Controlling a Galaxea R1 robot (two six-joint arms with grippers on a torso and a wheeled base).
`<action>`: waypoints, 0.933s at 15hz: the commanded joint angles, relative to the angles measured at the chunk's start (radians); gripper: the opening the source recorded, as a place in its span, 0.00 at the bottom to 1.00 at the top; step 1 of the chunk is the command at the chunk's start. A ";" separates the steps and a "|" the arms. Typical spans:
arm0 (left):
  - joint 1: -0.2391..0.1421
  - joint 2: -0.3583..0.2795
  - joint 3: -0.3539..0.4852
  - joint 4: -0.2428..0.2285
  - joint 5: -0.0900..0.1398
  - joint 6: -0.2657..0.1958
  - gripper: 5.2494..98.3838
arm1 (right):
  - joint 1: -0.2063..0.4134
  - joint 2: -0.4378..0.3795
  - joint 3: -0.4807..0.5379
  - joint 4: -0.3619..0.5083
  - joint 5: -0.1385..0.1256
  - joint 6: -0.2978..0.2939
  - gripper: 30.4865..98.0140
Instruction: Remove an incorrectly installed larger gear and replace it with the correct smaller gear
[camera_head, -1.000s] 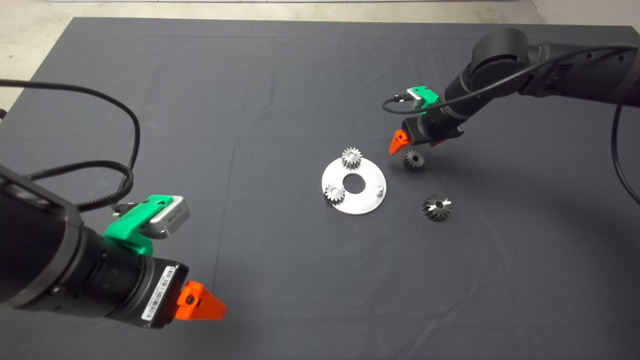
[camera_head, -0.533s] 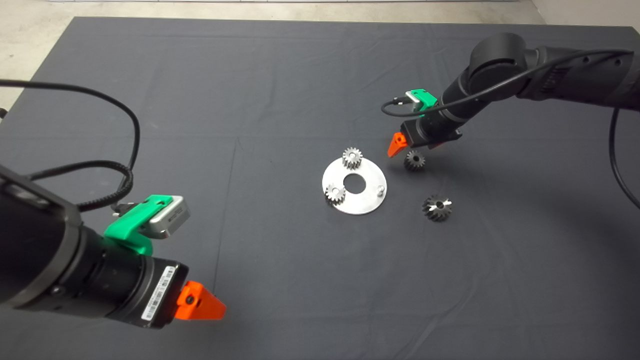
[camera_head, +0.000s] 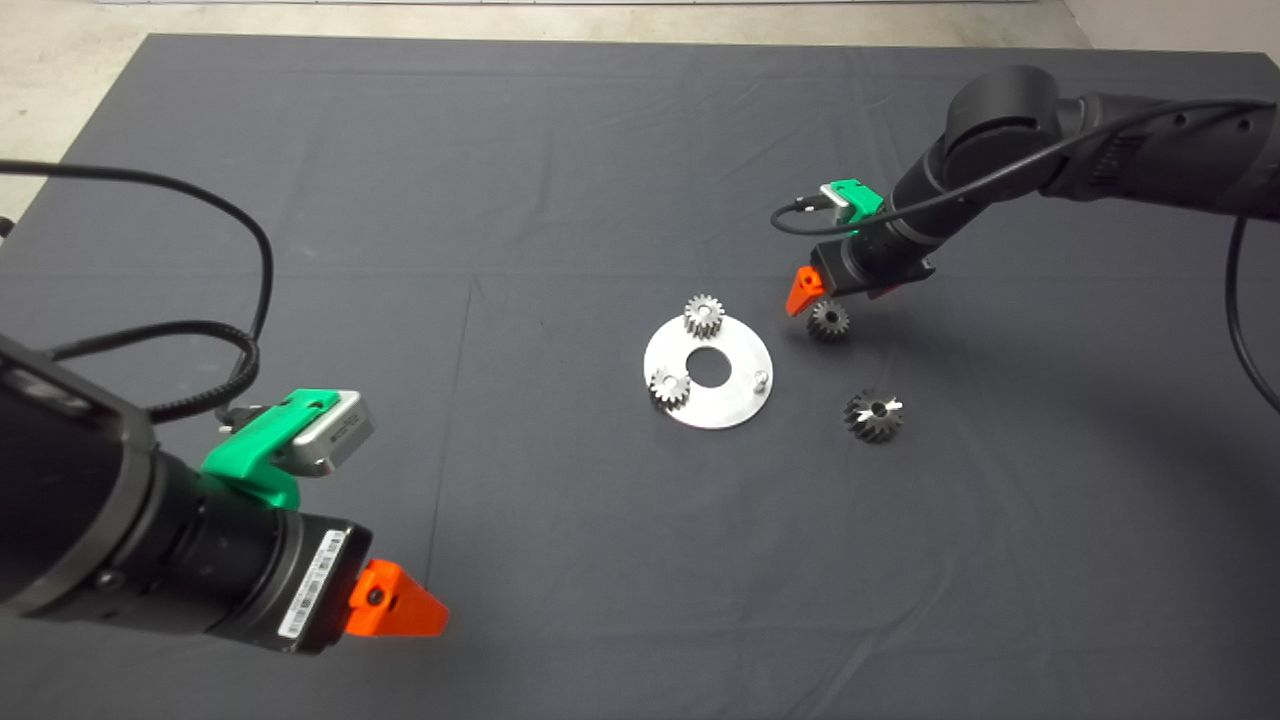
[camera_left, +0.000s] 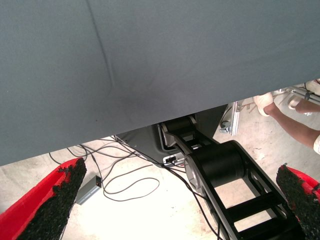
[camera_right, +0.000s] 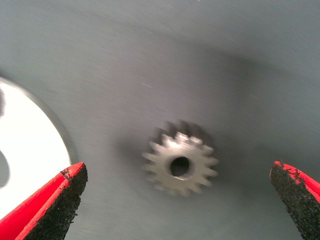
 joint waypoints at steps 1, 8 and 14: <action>-0.006 -0.002 0.013 -0.017 0.000 -0.003 1.00 | 0.010 -0.002 0.008 -0.015 -0.012 -0.003 0.98; -0.006 -0.003 0.013 -0.016 0.000 -0.003 1.00 | -0.002 -0.002 0.009 -0.015 -0.010 -0.001 0.98; 0.005 -0.002 0.013 -0.016 0.001 0.000 1.00 | -0.004 0.001 0.009 -0.018 -0.010 -0.003 0.98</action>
